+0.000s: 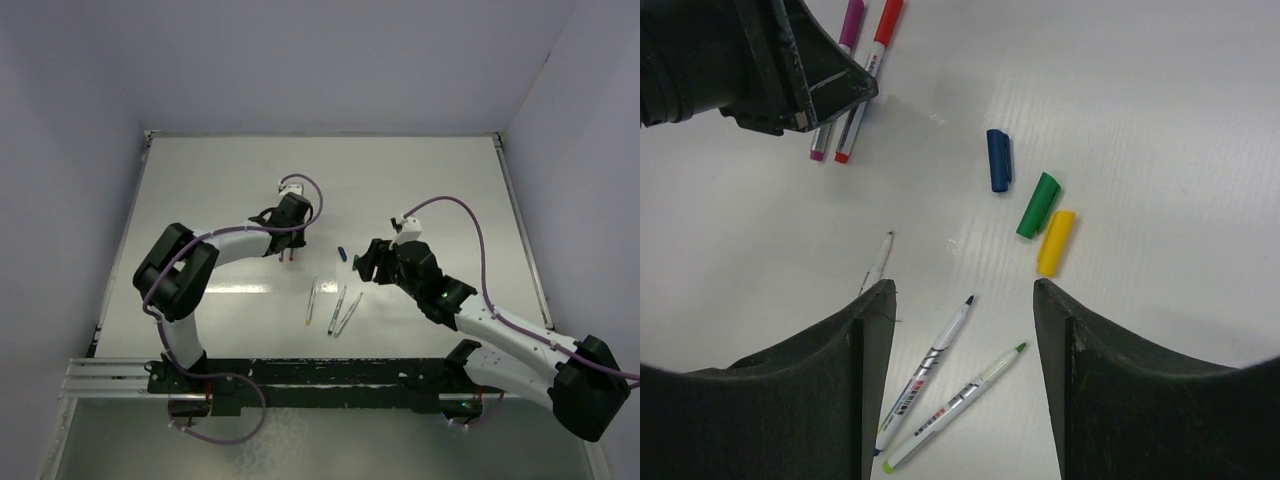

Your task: Insert the pens into the pen caps

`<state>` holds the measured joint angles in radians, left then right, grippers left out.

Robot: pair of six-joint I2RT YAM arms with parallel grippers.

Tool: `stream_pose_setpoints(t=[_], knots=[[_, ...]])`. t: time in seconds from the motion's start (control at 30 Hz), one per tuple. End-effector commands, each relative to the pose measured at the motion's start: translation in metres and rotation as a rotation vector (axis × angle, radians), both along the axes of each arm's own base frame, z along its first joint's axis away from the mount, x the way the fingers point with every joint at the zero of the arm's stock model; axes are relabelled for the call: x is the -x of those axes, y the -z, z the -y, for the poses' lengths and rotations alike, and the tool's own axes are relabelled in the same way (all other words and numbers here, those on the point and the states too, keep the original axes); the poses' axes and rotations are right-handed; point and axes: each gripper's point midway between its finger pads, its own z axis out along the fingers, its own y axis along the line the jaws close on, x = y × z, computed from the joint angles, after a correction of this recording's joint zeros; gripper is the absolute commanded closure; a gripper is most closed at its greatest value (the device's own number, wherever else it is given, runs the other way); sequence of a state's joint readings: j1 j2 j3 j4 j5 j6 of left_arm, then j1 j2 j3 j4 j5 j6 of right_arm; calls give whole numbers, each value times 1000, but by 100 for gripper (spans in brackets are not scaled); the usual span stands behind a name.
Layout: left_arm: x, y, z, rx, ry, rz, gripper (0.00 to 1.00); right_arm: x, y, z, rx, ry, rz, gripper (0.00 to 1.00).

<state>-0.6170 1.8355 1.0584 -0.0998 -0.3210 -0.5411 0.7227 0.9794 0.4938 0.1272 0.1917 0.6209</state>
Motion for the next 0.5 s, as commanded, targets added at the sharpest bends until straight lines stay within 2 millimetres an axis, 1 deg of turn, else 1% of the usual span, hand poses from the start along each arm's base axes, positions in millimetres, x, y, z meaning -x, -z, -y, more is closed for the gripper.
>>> stream_pose_setpoints(t=[0.0, 0.13, 0.2, 0.27, 0.33, 0.37, 0.47], knots=[[-13, -63, 16, 117, 22, 112, 65, -10, -27, -5, -31, 11, 71, 40], [-6, -88, 22, 170, 52, 143, 64, -12, -25, -3, -22, 27, 59, 40], [2, -99, 24, 186, 67, 158, 63, -11, -23, -3, -19, 32, 44, 40], [13, -105, 27, 194, 88, 167, 63, -14, -20, 4, 1, 69, 36, 41], [25, -107, 29, 187, 112, 167, 63, -16, -16, 12, 24, 121, 17, 43], [32, -105, 30, 177, 126, 159, 63, -18, -14, 16, 37, 148, 6, 46], [55, -92, 28, 147, 156, 117, 63, -21, -3, 26, 87, 215, -33, 62]])
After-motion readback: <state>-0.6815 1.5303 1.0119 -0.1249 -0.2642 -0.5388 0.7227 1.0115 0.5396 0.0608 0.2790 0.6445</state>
